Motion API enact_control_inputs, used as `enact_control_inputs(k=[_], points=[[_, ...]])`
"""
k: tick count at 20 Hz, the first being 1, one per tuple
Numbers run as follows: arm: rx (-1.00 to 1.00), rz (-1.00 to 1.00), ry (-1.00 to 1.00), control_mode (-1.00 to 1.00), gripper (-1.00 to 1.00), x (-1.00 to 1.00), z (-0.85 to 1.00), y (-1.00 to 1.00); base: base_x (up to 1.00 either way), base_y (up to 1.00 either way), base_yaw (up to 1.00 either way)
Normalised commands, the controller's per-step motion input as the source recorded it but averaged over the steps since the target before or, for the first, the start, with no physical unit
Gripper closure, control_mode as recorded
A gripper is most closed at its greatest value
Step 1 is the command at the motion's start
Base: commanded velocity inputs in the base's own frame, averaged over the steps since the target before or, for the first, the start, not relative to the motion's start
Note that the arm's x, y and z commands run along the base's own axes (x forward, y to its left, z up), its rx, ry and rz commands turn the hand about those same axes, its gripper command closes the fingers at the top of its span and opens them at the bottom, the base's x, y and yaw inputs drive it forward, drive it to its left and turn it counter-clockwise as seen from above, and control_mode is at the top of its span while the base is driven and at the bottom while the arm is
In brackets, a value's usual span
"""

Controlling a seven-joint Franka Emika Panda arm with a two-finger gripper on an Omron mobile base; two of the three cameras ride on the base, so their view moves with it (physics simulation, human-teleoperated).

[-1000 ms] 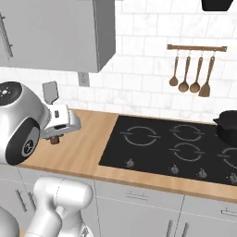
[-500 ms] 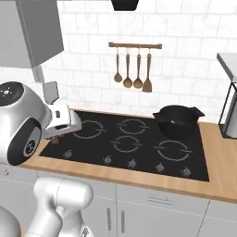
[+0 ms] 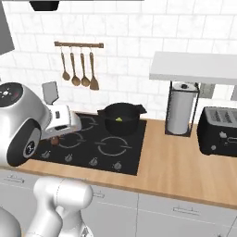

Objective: Put the lemon wedge and sweet potato in the pot. Retrieve the spatula and lightly stir the vegetables in the pot.

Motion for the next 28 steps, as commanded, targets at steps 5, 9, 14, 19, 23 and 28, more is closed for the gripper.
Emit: enact_control_inputs(k=[5,9,14,19,23,28], points=[[0.00,0.00,0.00,1.00,1.00,0.00,0.00,0.00,0.71,-0.20,0.11],[0.00,0.00,0.00,1.00,1.00,0.00,0.00,0.00,0.29,0.16,0.13],[0.00,0.00,0.00,1.00,1.00,0.00,0.00,0.00,0.43,0.00,0.07],[-0.02,0.00,0.21,-1.00,1.00,0.31,-0.16,0.00,0.00,0.00,0.00],[-0.03,0.04,0.35,-1.00,1.00,0.96,-0.18,0.00,0.00,0.00,0.00],[-0.09,0.03,0.27,-1.00,1.00,1.00,-0.25,-0.08,0.00,0.00,0.00]])
